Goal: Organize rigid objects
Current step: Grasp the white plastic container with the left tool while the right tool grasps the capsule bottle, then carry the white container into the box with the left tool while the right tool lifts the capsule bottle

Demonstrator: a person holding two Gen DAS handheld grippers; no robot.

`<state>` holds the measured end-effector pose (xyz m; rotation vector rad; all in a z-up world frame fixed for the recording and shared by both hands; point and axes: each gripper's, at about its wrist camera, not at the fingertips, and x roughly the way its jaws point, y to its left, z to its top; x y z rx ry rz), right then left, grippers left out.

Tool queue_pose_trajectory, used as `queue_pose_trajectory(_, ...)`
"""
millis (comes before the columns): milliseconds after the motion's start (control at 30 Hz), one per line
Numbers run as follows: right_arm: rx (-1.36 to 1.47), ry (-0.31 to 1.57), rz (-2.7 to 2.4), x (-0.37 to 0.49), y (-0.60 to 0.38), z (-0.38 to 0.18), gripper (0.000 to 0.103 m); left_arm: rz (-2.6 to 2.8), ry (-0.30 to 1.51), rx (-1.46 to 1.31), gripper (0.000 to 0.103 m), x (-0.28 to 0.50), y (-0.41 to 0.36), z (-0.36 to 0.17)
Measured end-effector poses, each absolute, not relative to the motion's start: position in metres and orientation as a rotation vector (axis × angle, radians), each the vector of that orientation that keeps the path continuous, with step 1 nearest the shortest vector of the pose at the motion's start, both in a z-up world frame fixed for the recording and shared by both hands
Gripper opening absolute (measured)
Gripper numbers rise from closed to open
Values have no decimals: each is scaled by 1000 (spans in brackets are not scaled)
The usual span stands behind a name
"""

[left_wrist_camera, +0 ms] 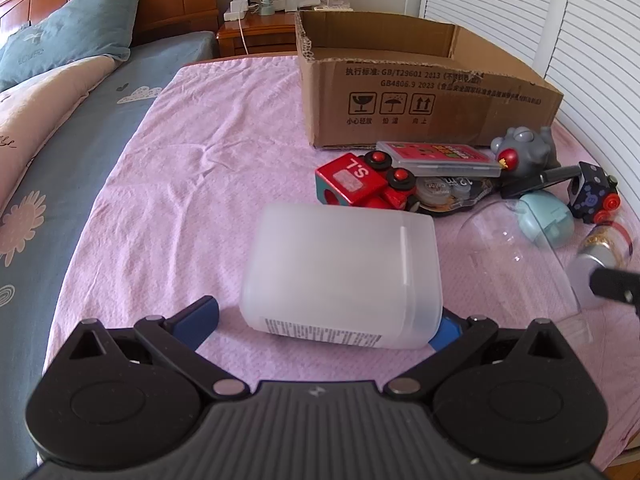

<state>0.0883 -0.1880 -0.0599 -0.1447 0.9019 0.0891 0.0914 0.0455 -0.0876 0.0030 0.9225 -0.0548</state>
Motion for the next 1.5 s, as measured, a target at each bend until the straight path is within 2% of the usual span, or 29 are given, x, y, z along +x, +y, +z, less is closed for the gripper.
queue_pose_trajectory(300,-152,937,127,81,-208,-86,103,-60,877,5,103,83,47,-90)
queue_pose_trajectory(633,-134,857,208,76,-216,-94,103,-68,871,10,103,82,48,-90)
queue_pose_trajectory(800,-178,870,248,82,-215,-89,103,-86,893,25,102,88,47,-87)
queue_pose_trajectory(1133,-364,767,396,91,-206,-70,103,-136,883,35,102,90,44,-84)
queue_pose_trajectory(1500,-324,851,557,96,-205,-67,103,-165,871,60,102,89,41,-82)
